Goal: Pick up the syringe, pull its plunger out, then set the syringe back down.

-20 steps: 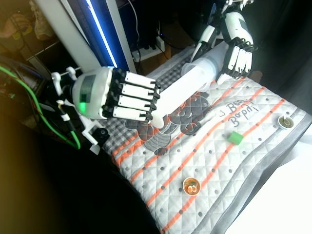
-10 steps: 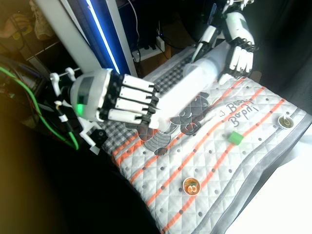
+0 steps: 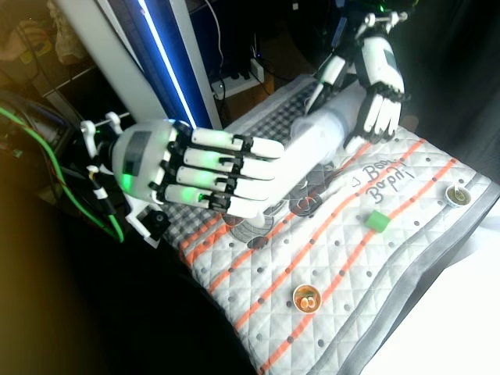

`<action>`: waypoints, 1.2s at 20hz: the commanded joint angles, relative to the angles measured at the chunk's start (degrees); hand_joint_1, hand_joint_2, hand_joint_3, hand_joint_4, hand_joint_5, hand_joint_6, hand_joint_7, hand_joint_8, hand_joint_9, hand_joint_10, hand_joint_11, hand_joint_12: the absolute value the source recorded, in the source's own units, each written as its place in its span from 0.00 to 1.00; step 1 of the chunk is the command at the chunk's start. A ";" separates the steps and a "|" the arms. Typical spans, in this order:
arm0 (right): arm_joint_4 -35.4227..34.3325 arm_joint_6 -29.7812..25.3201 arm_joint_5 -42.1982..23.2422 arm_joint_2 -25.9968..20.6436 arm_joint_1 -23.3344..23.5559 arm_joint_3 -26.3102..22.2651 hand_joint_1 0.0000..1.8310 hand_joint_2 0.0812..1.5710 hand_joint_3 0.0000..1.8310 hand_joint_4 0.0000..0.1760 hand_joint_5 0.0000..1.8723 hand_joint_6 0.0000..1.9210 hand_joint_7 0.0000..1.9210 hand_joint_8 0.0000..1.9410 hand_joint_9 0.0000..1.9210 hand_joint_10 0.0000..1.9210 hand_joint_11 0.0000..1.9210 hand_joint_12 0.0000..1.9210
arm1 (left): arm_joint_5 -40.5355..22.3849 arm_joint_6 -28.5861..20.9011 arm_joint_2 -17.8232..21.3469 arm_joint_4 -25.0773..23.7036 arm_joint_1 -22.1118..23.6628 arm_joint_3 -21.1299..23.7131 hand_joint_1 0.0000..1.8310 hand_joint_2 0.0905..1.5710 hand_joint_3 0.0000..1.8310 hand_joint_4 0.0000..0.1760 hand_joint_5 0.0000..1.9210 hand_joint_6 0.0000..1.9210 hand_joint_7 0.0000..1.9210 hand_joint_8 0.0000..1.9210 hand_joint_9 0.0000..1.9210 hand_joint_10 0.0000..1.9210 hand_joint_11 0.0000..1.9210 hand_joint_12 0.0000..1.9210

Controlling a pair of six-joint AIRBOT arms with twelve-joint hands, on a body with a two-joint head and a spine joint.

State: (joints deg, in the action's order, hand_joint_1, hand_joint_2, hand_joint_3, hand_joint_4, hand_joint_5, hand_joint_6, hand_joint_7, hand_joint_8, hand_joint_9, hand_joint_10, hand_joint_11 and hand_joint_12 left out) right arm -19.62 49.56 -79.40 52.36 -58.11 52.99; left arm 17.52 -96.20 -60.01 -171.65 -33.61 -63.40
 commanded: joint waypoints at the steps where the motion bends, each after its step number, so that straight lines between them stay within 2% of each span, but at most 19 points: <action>1: 1.03 -0.10 -6.92 -0.36 0.36 0.26 0.60 0.52 0.01 0.00 0.18 0.00 0.13 0.00 0.15 0.01 0.00 0.51 | 4.40 -1.06 -0.84 -0.92 0.86 -0.40 0.66 0.73 0.00 0.00 0.50 0.58 0.39 0.66 0.35 0.59 0.25 0.89; 2: 1.04 -0.10 -6.92 -0.36 0.36 0.26 0.60 0.52 0.01 0.00 0.19 0.01 0.14 0.00 0.16 0.01 0.00 0.52 | 3.70 -1.03 -1.25 -0.92 0.81 -0.71 0.67 0.73 0.00 0.00 0.52 0.48 0.38 0.75 0.36 0.73 0.30 0.95; 3: 1.05 -0.10 -6.93 -0.36 0.36 0.25 0.60 0.52 0.01 0.00 0.19 0.01 0.14 0.01 0.16 0.01 0.00 0.53 | 2.76 -1.02 -1.73 -0.92 0.67 -1.11 0.66 0.74 0.00 0.00 0.50 0.53 0.38 0.72 0.33 0.72 0.27 0.94; 4: 1.06 -0.10 -6.93 -0.36 0.36 0.25 0.60 0.53 0.01 0.00 0.20 0.01 0.16 0.01 0.16 0.01 0.00 0.51 | 1.80 -0.99 -2.23 -0.92 0.52 -1.53 0.66 0.75 0.00 0.00 0.48 0.62 0.38 0.67 0.30 0.62 0.19 0.91; 5: 1.06 -0.10 -6.94 -0.36 0.36 0.25 0.60 0.54 0.01 0.00 0.20 0.01 0.16 0.00 0.16 0.01 0.00 0.48 | 0.90 -0.91 -2.68 -0.92 0.44 -1.98 0.66 0.74 0.00 0.00 0.49 0.60 0.39 0.66 0.31 0.62 0.20 0.92; 7: 1.06 -0.10 -6.97 -0.36 0.36 0.25 0.60 0.54 0.01 0.00 0.21 0.01 0.16 0.00 0.17 0.01 0.00 0.48 | -0.64 -0.85 -3.45 -0.92 0.21 -2.83 0.66 0.73 0.00 0.00 0.52 0.52 0.38 0.69 0.24 0.62 0.06 0.96; 8: 1.06 -0.10 -7.00 -0.36 0.36 0.24 0.60 0.55 0.01 0.00 0.21 0.01 0.17 0.00 0.18 0.01 0.00 0.49 | -0.98 -0.87 -3.65 -0.92 0.04 -3.08 0.63 0.72 0.00 0.00 0.48 0.56 0.33 0.43 0.19 0.53 0.01 0.89; 9: 1.06 -0.10 -7.02 -0.36 0.36 0.24 0.60 0.55 0.01 0.00 0.21 0.01 0.17 0.00 0.18 0.01 0.00 0.49 | -1.16 -0.90 -3.76 -0.92 -0.16 -3.22 0.63 0.72 0.00 0.00 0.48 0.56 0.33 0.43 0.19 0.53 0.01 0.89; 10: 1.06 -0.11 -7.05 -0.36 0.36 0.24 0.60 0.55 0.01 0.00 0.21 0.01 0.18 0.00 0.18 0.01 0.00 0.53 | -1.23 -0.95 -3.78 -0.92 -0.31 -3.28 0.59 0.67 0.00 0.00 0.36 0.19 0.30 0.12 0.15 0.32 0.00 0.71; 11: 1.06 -0.11 -7.11 -0.36 0.36 0.22 0.61 0.55 0.01 0.00 0.22 0.01 0.18 0.00 0.18 0.01 0.00 0.52 | -1.22 -1.02 -3.78 -0.92 -0.41 -3.28 0.55 0.64 0.00 0.00 0.28 0.07 0.21 0.03 0.08 0.19 0.00 0.56; 12: 1.06 -0.11 -7.16 -0.36 0.36 0.20 0.60 0.55 0.00 0.00 0.22 0.01 0.18 0.00 0.19 0.01 0.00 0.51 | -1.19 -1.02 -3.78 -0.92 -0.43 -3.28 0.53 0.60 0.00 0.18 0.20 0.02 0.09 0.01 0.01 0.05 0.00 0.47; 13: 1.06 -0.11 -7.20 -0.36 0.36 0.17 0.60 0.55 0.00 0.00 0.22 0.01 0.18 0.00 0.19 0.01 0.00 0.51 | -0.94 -1.03 -3.78 -0.92 -0.46 -3.22 0.54 0.56 0.00 0.55 0.13 0.01 0.02 0.00 0.00 0.01 0.00 0.34; 15: 1.05 -0.11 -7.32 -0.36 0.36 0.10 0.61 0.54 0.00 0.00 0.22 0.01 0.19 0.00 0.19 0.01 0.00 0.51 | 0.21 -1.04 -3.57 -0.92 -0.63 -2.87 0.53 0.54 0.00 0.75 0.05 0.00 0.00 0.00 0.00 0.00 0.00 0.15; 17: 1.05 -0.11 -7.40 -0.36 0.36 0.08 0.61 0.55 0.00 0.00 0.22 0.01 0.19 0.00 0.19 0.01 0.00 0.52 | 2.62 -1.04 -2.61 -0.15 -1.29 -1.98 0.50 0.53 0.00 0.67 0.03 0.00 0.00 0.00 0.00 0.00 0.00 0.18; 18: 1.05 -0.11 -7.44 -0.36 0.35 0.06 0.61 0.56 0.00 0.00 0.21 0.00 0.18 0.00 0.19 0.01 0.00 0.50 | 5.06 -1.06 -1.60 0.81 -1.75 -0.97 0.50 0.55 0.00 0.48 0.05 0.00 0.00 0.00 0.00 0.00 0.00 0.15; 19: 1.05 -0.11 -7.52 -0.36 0.35 0.05 0.60 0.55 0.00 0.00 0.21 0.00 0.19 0.00 0.19 0.01 0.00 0.49 | 7.79 -1.10 -0.42 1.66 -2.34 0.28 0.49 0.58 0.00 0.13 0.09 0.01 0.04 0.00 0.01 0.00 0.00 0.25; 20: 1.04 -0.11 -7.57 -0.36 0.33 0.02 0.60 0.55 0.00 0.00 0.22 0.00 0.19 0.00 0.19 0.01 0.00 0.49 | 10.55 -1.13 0.81 2.38 -2.98 1.63 0.48 0.61 0.00 0.00 0.13 0.01 0.07 0.00 0.04 0.01 0.00 0.32; 22: 1.04 -0.11 -7.80 -0.36 0.22 -0.08 0.60 0.55 0.00 0.00 0.23 0.01 0.20 0.00 0.20 0.01 0.00 0.52 | 18.34 -3.64 3.71 2.65 -4.62 4.47 0.40 0.65 0.01 0.00 0.20 0.03 0.20 0.03 0.18 0.07 0.00 0.64; 24: 1.08 -0.11 -8.35 -0.36 0.11 -0.24 0.58 0.55 0.00 0.00 0.23 0.00 0.20 0.00 0.20 0.01 0.00 0.54 | 26.19 -13.04 5.77 -0.06 -6.51 5.32 0.39 0.69 0.01 0.00 0.23 0.02 0.23 0.01 0.19 0.06 0.00 0.59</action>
State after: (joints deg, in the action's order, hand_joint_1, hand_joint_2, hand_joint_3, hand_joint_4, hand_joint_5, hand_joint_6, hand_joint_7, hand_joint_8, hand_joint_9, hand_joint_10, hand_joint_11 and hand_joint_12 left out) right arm -19.66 49.60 -80.14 52.36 -58.17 52.71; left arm 34.39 -109.73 -54.02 -170.74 -41.12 -58.00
